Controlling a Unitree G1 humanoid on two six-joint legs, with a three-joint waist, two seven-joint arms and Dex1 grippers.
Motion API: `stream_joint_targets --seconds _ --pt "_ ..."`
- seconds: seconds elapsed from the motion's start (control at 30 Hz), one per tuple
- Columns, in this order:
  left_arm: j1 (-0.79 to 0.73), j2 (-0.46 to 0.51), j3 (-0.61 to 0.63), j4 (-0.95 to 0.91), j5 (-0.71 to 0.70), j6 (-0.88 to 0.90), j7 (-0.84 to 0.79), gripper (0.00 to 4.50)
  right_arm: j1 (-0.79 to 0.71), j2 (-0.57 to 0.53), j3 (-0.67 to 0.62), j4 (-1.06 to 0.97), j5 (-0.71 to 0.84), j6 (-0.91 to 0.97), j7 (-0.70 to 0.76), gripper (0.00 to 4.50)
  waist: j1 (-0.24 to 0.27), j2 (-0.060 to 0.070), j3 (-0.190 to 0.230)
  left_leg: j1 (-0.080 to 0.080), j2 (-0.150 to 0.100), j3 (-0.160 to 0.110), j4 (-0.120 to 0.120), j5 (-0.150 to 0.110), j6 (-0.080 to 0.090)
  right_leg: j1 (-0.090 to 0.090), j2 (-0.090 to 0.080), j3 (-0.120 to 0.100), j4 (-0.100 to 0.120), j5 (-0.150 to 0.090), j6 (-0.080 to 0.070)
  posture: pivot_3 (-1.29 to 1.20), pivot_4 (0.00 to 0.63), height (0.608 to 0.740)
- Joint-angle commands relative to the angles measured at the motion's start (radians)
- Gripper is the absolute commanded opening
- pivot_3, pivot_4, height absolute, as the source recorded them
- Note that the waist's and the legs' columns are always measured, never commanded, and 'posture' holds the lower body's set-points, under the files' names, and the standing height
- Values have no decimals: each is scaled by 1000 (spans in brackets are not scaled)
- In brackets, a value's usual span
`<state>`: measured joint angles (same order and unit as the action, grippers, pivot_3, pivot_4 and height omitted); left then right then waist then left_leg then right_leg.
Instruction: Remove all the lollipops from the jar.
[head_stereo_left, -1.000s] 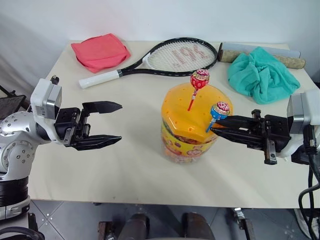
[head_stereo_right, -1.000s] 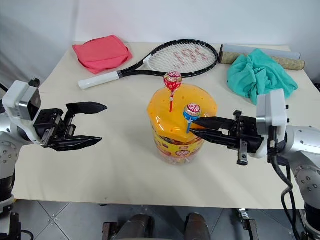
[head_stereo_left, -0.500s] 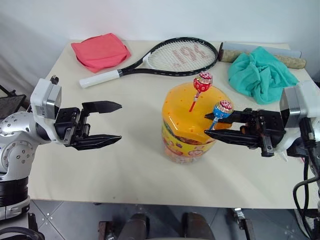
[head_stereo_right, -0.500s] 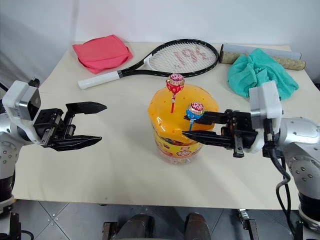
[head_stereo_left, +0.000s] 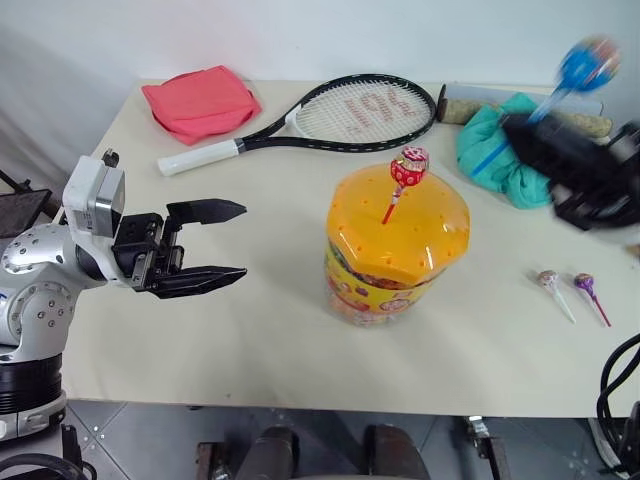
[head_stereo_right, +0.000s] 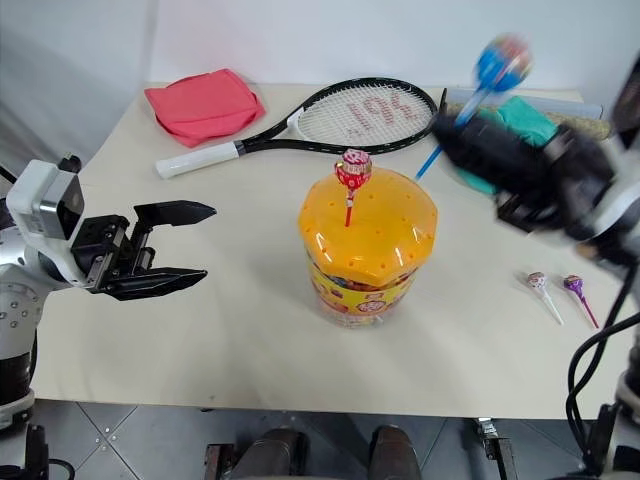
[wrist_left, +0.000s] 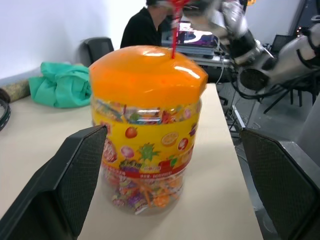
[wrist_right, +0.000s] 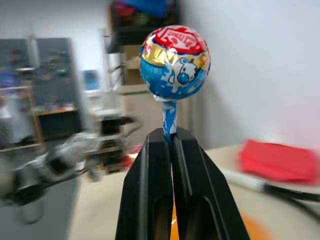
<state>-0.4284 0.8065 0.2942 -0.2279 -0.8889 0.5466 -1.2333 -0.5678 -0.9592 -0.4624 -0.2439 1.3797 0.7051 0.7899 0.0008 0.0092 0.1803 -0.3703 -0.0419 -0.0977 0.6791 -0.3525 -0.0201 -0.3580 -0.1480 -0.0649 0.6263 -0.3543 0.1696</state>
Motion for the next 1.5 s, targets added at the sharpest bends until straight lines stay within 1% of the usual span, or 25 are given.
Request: stream_joint_targets --seconds 0.03,0.07,0.13,0.2,0.27,0.3,0.43,0.53,0.7,0.8,0.87,0.9,1.0,1.1,1.17,1.23,1.3,1.37,1.43,1.5 --pt "3 2 2 -51 -20 1 4 4500 81 -175 58 281 -358 -100 120 25 4 0 0 -1 -1 1 0 0 0 0 0 0 0 0 0 0 150 740" --pt "9 2 3 -58 -20 3 8 4500 104 -223 119 388 -494 -177 155 25 4 -1 0 -1 -2 1 0 -1 1 0 -1 0 0 0 0 0 150 740" --pt "22 3 8 -69 -24 14 22 4500 110 -273 226 566 -683 -264 179 25 -2 -1 0 -1 -3 3 1 -1 2 0 -1 1 0 0 0 0 150 740" --pt "43 6 15 -84 -26 22 32 4500 109 -294 311 679 -810 -302 214 25 -8 1 0 -1 -3 5 0 -1 2 -1 -1 2 0 0 0 0 150 740" --pt "76 8 24 -106 -24 22 37 4500 112 -296 368 725 -899 -285 208 25 -17 5 1 -1 -1 7 -2 -1 2 -3 -1 2 0 0 0 0 150 740" --pt "86 8 26 -113 -25 22 40 4500 105 -291 381 742 -927 -277 207 25 -23 6 1 -1 -1 9 -3 -1 2 -3 -1 2 0 0 0 0 150 740" --pt "130 6 45 -150 -46 30 70 4500 129 -274 410 752 -1000 -145 161 25 -34 8 2 0 1 13 -3 -1 2 -5 0 3 0 0 0 0 150 740" --pt "138 11 53 -161 -56 35 82 4500 159 -264 377 742 -1021 -123 148 25 -28 8 2 0 1 13 -2 -1 2 -5 0 3 0 0 0 0 150 740" --pt "131 21 59 -157 -62 42 84 4500 231 -275 344 705 -1028 -74 168 25 -13 8 2 -1 1 12 0 -1 2 -4 -1 4 0 0 0 0 150 740" --pt "111 25 51 -142 -57 42 79 4500 267 -272 322 661 -1022 -34 180 702 -4 8 2 0 1 12 1 -1 2 -3 -1 4 0 0 0 0 150 740" --pt "100 25 47 -135 -54 42 77 4500 289 -275 296 640 -1014 -16 183 1282 -2 8 2 0 1 12 1 -1 2 -3 -1 4 0 0 0 0 150 740" --pt "97 26 46 -132 -53 42 75 4500 299 -276 276 635 -1015 -16 178 1685 -2 8 2 0 1 12 1 -1 2 -3 -1 4 0 0 0 0 150 740" --pt "87 28 43 -119 -48 38 70 4500 332 -295 210 613 -1007 -25 200 2710 -2 8 2 -1 1 12 1 -1 2 -3 -1 4 0 0 0 0 150 740" --pt "79 24 49 -109 -51 38 75 4500 358 -303 105 576 -965 -89 284 3744 -3 8 2 -1 0 12 1 -1 2 -3 -1 4 0 0 0 0 150 740" --pt "74 17 57 -104 -61 42 87 4500 366 -278 13 538 -917 -181 369 4399 -3 8 2 0 0 13 1 -1 2 -3 -1 4 0 0 0 0 150 740" --pt "73 12 69 -99 -69 46 101 4500 342 -200 -111 480 -801 -284 477 4483 -5 8 2 0 1 13 1 -1 2 -3 -1 4 0 0 0 0 150 740" --pt "80 10 81 -91 -72 46 110 4500 297 -128 -178 412 -691 -260 481 4483 -7 7 2 1 2 13 1 -1 2 -2 1 4 -1 0 0 0 150 740" --pt "89 9 90 -80 -73 43 113 4500 283 -113 -174 334 -581 -103 475 4483 -5 7 2 1 2 13 1 -1 2 -2 1 4 -1 0 0 0 150 740" --pt "106 13 97 -70 -68 38 106 4500 252 -74 -129 192 -492 -51 443 4483 -4 7 2 1 2 12 1 -1 2 -2 1 4 -1 0 0 0 150 740" --pt "125 21 105 -64 -66 42 96 4500 204 -22 -69 73 -468 -80 415 4483 -3 7 2 1 2 11 1 -1 2 -2 0 4 -1 0 0 0 150 740"
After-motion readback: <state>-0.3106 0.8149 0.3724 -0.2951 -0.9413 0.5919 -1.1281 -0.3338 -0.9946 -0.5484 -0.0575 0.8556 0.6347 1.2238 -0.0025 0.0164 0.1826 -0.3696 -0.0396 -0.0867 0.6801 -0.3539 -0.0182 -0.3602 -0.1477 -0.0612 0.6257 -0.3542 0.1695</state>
